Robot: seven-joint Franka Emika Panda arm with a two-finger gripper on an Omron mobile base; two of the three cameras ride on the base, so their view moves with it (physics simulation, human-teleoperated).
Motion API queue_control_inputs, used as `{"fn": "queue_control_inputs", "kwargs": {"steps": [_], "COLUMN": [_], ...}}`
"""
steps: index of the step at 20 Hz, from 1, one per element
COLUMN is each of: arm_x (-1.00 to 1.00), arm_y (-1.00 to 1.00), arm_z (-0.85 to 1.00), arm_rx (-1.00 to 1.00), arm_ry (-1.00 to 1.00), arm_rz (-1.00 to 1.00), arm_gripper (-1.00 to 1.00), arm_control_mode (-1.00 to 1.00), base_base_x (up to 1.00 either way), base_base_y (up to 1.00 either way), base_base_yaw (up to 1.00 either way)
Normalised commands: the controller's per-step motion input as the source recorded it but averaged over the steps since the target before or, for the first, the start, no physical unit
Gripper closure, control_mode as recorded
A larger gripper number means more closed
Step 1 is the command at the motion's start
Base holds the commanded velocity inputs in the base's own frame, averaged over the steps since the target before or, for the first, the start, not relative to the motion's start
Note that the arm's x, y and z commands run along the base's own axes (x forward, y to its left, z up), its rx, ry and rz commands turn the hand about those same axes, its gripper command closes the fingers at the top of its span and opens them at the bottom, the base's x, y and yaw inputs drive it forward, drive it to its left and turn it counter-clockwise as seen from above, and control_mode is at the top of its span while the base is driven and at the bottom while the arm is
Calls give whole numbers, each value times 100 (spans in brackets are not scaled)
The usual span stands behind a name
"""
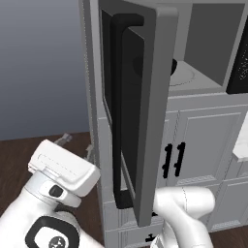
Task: Open the microwave, place the bowl with waffle inside the microwave, then close the microwave door and turn it on.
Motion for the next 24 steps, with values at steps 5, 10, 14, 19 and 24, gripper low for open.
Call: {"fn": "queue_control_inputs", "kwargs": {"steps": [5,10,14,19,24], "arm_x": [14,0,0,0,0], "arm_y": [-50,-70,-72,-66,-66], "arm_z": [0,0,0,0,2], "arm_rx": [0,0,0,1,4], "arm_ry": [0,-4,-4,-1,0], "arm_rz": [0,0,1,0,0], "arm_gripper": [-100,-100,-100,-100,-100], "arm_control_mode": [-100,-100,-100,-100,-100], "base_base_x": [0,0,0,0,0], "base_base_y": [0,0,0,0,0], "base_base_yaw": [0,0,0,0,0]}}
